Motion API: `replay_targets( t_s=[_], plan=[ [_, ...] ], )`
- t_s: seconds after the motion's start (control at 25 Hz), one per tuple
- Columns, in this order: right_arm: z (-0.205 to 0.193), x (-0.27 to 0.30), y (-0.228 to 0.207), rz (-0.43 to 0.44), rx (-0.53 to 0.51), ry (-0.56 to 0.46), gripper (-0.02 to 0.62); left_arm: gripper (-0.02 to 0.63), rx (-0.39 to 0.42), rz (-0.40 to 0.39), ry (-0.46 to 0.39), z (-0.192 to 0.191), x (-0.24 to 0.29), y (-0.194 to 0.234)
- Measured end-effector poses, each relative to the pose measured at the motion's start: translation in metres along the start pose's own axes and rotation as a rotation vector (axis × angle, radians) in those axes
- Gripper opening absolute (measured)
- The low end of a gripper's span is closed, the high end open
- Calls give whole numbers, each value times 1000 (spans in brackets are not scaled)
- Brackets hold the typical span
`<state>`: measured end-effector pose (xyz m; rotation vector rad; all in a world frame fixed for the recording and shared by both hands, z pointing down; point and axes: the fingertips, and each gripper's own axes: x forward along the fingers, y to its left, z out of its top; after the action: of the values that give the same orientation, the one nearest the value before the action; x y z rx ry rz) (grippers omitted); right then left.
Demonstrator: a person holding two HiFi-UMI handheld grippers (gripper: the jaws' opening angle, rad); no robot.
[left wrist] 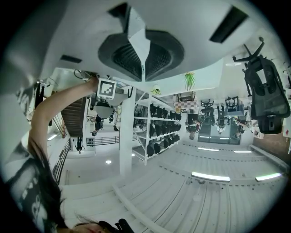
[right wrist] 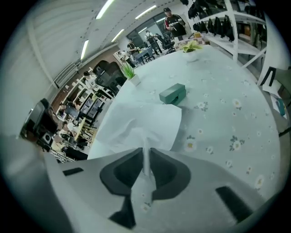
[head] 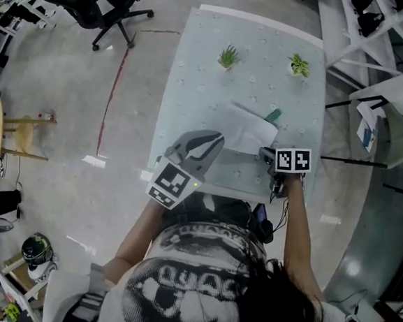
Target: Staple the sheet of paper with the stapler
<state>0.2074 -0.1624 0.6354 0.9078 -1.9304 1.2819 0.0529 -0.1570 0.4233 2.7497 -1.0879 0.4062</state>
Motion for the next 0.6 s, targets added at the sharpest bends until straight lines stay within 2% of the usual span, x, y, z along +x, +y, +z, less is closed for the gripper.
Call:
replay_targets(
  t_s=[0.2, 0.6],
  plan=[
    [6, 0, 3, 48, 84, 28, 60, 21, -14, 7, -4, -1, 4, 7],
    [20, 3, 11, 135, 236, -33, 51, 21, -27, 17, -9, -5, 3, 13]
  ],
)
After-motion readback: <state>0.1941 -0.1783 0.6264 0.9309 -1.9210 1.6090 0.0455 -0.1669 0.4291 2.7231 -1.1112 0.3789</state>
